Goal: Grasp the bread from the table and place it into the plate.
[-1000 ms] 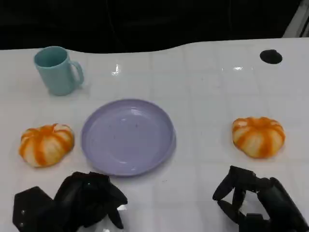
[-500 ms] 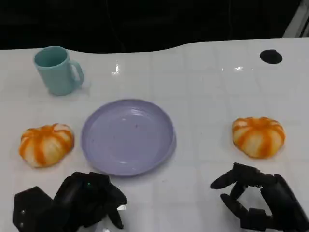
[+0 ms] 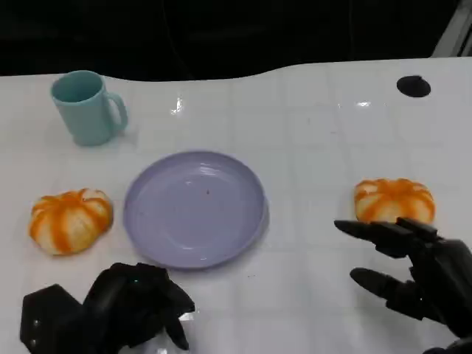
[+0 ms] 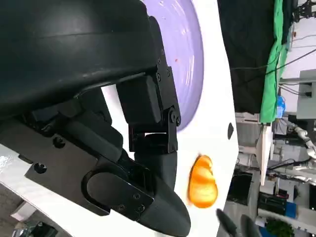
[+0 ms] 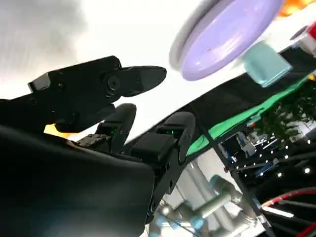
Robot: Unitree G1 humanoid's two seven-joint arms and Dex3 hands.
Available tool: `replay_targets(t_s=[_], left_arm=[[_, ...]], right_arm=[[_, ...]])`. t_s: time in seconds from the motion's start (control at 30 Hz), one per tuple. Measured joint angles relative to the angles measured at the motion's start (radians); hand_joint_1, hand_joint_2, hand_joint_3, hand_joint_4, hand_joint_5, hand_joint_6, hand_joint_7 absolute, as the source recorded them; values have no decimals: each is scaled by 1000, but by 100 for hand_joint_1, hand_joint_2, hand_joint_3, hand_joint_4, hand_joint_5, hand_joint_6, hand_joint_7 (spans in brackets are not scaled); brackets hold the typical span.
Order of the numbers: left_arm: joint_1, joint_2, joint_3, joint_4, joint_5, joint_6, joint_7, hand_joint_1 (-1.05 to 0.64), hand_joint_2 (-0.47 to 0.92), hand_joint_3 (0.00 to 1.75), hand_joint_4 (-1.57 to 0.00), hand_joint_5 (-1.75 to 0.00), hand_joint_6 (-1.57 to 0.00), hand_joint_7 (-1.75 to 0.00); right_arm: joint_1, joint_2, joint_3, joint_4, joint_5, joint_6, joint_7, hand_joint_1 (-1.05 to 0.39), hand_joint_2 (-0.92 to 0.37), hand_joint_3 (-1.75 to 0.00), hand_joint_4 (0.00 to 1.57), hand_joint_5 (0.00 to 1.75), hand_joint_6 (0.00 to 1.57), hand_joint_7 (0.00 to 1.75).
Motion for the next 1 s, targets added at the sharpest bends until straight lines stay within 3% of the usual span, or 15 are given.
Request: replay_targets(t_s=[0.23,0.47,0.7,1.0], left_arm=[[0,0,0,7,0,-3,-1,-105,80,0,-148,-97,-157,-48],[2,0,-1,5,0,-3,-1,-105,80,0,-148,-97,-157,-48],[6,0,-1,-7,-1,-3,-1,-105,80,0,-148,-97,-157,-48],[13,-1,-1,-19,0,-2,-1,-105,80,0,-147,-97,-157,-49]], right_arm=[[-7,-51,3,-87,-130,143,-27,-52,-92,-10,16,33,34,0],[-26,-92,37,-143,-231,304,10,-55,-92,-12,1,33,26,0],[-73,-97,82,-147,-298,449,64,-53,-91,-3,0,35,27,1],[-153,-98,151,-73,-334,544,70,-47,-87,0,0,39,28,1]])
